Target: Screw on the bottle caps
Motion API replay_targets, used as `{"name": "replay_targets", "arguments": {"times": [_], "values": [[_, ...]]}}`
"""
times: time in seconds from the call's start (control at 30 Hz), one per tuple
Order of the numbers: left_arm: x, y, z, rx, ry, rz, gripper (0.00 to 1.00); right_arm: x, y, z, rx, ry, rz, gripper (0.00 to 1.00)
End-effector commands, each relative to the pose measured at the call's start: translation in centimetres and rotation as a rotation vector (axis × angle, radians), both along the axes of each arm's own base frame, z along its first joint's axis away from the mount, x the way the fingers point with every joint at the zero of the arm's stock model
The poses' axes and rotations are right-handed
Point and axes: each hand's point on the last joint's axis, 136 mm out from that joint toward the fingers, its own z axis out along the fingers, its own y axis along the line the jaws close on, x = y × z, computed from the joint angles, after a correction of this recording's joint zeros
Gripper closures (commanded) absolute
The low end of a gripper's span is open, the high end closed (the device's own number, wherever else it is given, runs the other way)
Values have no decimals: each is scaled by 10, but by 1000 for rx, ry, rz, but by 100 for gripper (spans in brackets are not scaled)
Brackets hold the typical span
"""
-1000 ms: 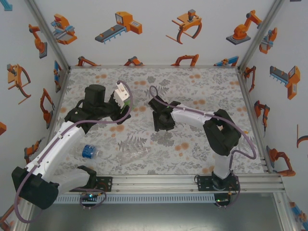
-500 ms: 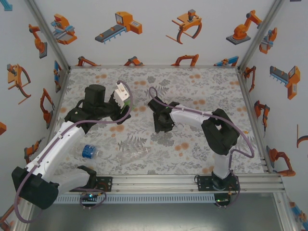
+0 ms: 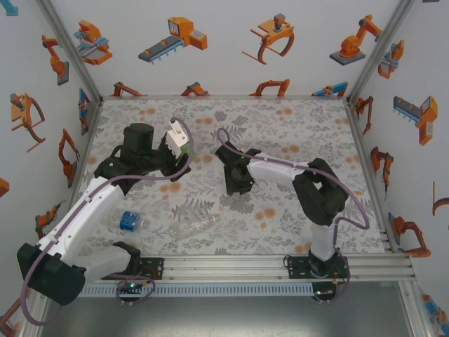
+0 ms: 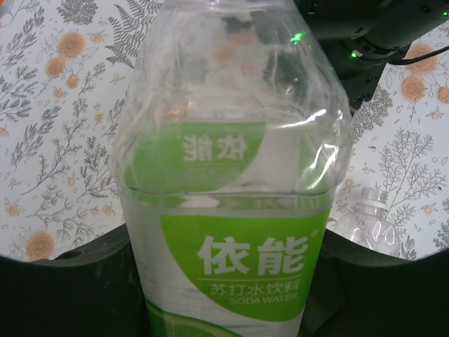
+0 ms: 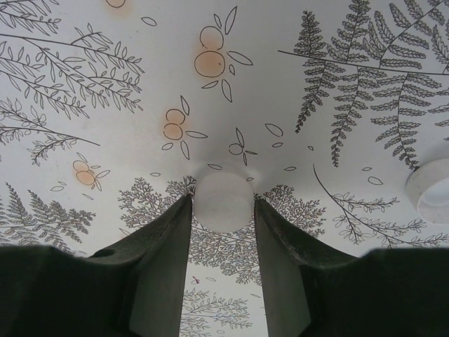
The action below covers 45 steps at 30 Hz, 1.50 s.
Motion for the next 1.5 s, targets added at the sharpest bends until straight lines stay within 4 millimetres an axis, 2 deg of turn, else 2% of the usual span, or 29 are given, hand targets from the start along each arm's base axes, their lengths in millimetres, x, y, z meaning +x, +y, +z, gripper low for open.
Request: {"name": "replay_targets", "arguments": {"times": [0.0, 0.13, 0.27, 0.57, 0.73, 0.9, 1.07, 1.17, 1.3, 1.47], "values": [[1, 0, 4, -10, -5, -1, 95, -6, -1, -4, -14, 23, 2, 62], [1, 0, 4, -9, -6, -2, 95, -6, 0, -3, -12, 28, 3, 58], [1, 0, 5, -10, -7, -2, 95, -7, 1, -3, -9, 32, 1, 58], [1, 1, 5, -10, -7, -1, 95, -6, 3, 2, 5, 25, 2, 66], [0, -3, 6, -22, 0, -13, 96, -2, 4, 22, 40, -28, 15, 73], [-8, -9, -1, -10, 1, -88, 97, -1, 9, 54, 166, -87, 92, 75], [-20, -14, -2, -13, -8, -167, 97, -5, 6, 103, 281, -215, 252, 83], [-28, -17, -2, -19, -25, -217, 97, -11, 1, 135, 325, -303, 345, 84], [-47, -26, 0, -31, -65, -332, 97, -29, -1, 181, 399, -415, 499, 85], [-77, -35, -12, 47, -166, -502, 98, -63, -2, 246, 502, -626, 714, 86]]}}
